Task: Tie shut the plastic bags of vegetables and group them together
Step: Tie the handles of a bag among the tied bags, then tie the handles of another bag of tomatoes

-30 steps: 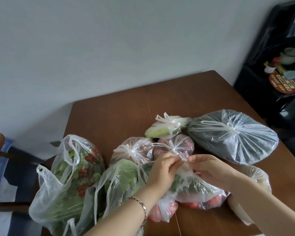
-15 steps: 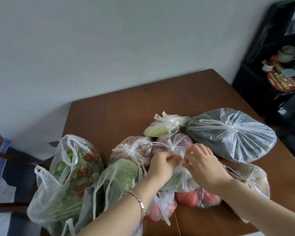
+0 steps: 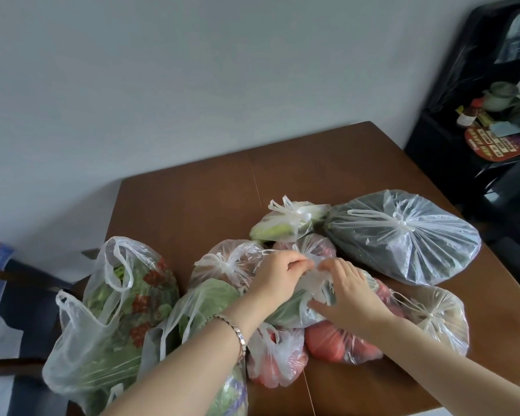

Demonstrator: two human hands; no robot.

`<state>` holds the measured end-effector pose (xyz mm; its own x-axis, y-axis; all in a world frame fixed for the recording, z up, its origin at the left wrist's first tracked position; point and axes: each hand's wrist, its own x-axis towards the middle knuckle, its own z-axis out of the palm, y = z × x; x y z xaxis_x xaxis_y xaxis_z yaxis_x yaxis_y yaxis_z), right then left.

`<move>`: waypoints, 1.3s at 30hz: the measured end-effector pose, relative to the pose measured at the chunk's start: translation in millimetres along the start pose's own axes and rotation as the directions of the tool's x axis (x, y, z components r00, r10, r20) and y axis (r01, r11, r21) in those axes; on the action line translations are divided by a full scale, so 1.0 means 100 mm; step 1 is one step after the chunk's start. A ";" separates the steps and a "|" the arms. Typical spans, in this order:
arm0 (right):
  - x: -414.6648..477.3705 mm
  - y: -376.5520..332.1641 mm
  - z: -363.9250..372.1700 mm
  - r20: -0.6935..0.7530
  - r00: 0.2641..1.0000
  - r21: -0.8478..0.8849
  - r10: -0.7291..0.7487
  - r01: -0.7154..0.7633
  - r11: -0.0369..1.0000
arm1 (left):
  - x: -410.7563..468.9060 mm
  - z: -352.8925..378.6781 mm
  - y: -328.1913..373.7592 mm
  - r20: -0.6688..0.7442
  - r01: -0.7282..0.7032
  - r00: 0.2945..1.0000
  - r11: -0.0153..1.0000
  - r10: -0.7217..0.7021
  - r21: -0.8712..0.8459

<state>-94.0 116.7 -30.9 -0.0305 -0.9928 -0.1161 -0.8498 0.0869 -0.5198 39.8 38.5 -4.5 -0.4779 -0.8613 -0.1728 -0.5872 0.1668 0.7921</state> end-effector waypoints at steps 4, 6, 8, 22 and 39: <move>0.20 -0.03 -0.24 -0.092 0.996 -0.081 0.003 -0.010 0.997 | -0.03 -0.13 0.08 0.015 -0.081 0.997 0.995 0.081 0.050; 0.27 0.05 -0.35 -0.154 0.987 -0.083 0.034 -0.047 0.995 | -0.05 -0.22 0.00 -0.042 -0.081 0.995 0.979 0.090 0.186; 0.33 0.16 -0.42 -0.196 0.974 -0.057 0.112 -0.126 0.990 | -0.11 -0.33 -0.13 -0.063 -0.065 0.993 0.921 0.097 0.383; -0.06 -0.40 0.33 0.442 0.801 -0.037 -0.404 0.466 0.884 | -0.61 -0.78 -0.22 0.251 0.211 0.871 0.783 -0.422 0.585; 0.07 -0.30 0.07 0.110 0.978 0.422 0.175 -0.205 0.883 | -0.78 -0.64 -0.38 -0.497 0.291 0.761 0.904 -0.416 -0.312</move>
<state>-65.0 107.8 -22.2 -0.1205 -0.9470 -0.2976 -0.5217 0.3155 -0.7926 140.8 68.6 16.5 0.2054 -0.9637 -0.1705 -0.4662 -0.2495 0.8487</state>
